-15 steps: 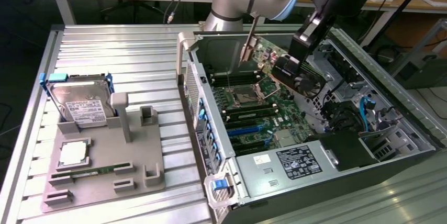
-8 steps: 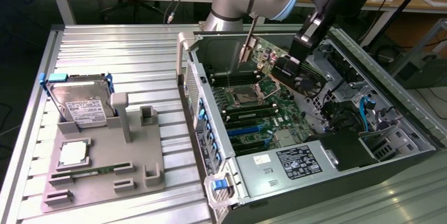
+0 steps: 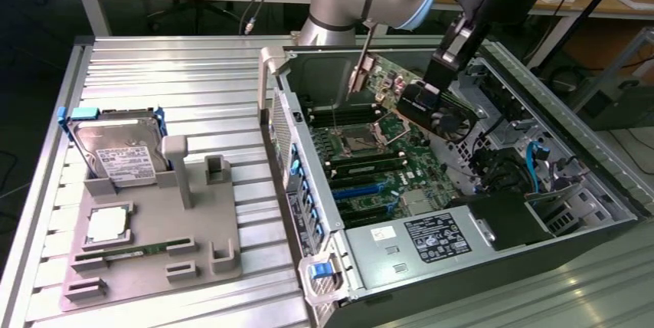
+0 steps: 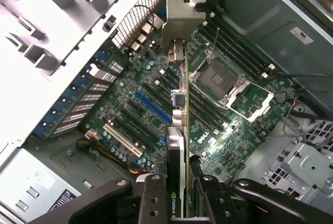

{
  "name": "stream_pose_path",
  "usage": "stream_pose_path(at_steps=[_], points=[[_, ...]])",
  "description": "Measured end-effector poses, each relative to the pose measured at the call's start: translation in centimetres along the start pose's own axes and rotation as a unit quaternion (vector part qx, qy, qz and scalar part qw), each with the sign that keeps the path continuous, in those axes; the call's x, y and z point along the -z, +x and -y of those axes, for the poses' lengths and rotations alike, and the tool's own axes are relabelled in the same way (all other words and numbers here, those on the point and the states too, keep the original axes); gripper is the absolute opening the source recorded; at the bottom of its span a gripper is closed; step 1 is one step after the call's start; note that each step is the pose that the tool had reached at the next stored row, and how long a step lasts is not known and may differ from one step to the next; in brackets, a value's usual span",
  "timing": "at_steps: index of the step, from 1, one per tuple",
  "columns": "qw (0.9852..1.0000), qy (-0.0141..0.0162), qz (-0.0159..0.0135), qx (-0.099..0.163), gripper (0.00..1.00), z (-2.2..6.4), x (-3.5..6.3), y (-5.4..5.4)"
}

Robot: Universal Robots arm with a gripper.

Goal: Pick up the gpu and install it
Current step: 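Insert the gpu into the slot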

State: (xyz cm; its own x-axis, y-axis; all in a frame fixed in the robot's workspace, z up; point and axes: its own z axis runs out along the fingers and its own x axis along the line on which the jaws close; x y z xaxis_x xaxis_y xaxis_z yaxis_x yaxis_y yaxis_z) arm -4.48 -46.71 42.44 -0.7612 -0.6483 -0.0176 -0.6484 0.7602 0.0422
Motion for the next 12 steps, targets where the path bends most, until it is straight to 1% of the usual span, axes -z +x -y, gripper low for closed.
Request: stream_pose_path(at_steps=[12], points=[[0.9996, -0.0005, -0.0012, 0.027, 0.27, 0.0, 0.0, 0.0]])
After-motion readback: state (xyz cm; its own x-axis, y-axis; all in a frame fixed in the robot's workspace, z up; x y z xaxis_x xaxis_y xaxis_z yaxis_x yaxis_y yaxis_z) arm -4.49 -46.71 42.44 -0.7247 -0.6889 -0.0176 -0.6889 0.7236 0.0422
